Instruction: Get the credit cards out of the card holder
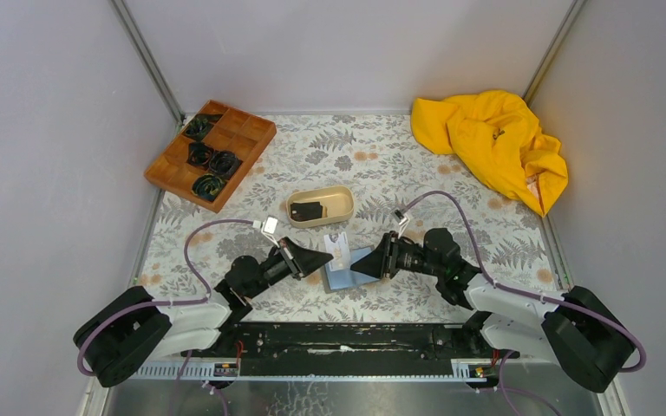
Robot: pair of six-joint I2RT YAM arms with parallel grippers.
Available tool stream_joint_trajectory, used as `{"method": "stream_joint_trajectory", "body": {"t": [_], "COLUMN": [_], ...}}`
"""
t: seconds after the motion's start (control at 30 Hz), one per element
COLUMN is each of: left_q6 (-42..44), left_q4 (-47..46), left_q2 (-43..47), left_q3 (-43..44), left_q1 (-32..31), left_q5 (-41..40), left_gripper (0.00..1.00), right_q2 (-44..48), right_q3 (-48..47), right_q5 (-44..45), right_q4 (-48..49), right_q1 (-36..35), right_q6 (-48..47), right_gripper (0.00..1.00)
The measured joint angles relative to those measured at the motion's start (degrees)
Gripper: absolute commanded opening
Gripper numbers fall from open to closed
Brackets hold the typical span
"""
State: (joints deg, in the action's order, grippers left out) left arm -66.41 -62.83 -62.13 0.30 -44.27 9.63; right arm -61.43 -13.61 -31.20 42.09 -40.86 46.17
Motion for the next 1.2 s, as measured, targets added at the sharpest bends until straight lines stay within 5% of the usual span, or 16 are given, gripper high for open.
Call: {"method": "stream_joint_trajectory", "body": {"t": [0.37, 0.5, 0.73, 0.97, 1.2], "left_q6": [-0.1, -0.1, -0.1, -0.1, -0.1], "left_q4": [-0.3, -0.5, 0.7, 1.3, 1.3], "left_q2": [-2.6, -2.8, 0.5, 3.7, 2.4], "left_q3": [0.0, 0.0, 0.0, 0.1, 0.4], "left_q1": [-0.4, -0.4, -0.4, -0.4, -0.8], "left_q5": [0.4, 0.5, 0.5, 0.7, 1.6], "left_gripper": [0.00, 0.00, 0.00, 0.00, 0.00], "right_q2": [-3.9, -4.0, 2.1, 4.1, 0.3], "right_q3": [-2.5, -2.5, -2.5, -2.6, -3.3], "right_q5": [-0.4, -0.5, 0.5, 1.4, 0.6], "right_q4": [2.8, 2.9, -1.7, -5.2, -4.8], "right_q1": [-2.3, -2.6, -2.6, -2.7, -2.7], "right_q6": [0.4, 0.4, -1.4, -3.1, -3.0], "right_gripper": [0.29, 0.30, 0.45, 0.44, 0.33]}}
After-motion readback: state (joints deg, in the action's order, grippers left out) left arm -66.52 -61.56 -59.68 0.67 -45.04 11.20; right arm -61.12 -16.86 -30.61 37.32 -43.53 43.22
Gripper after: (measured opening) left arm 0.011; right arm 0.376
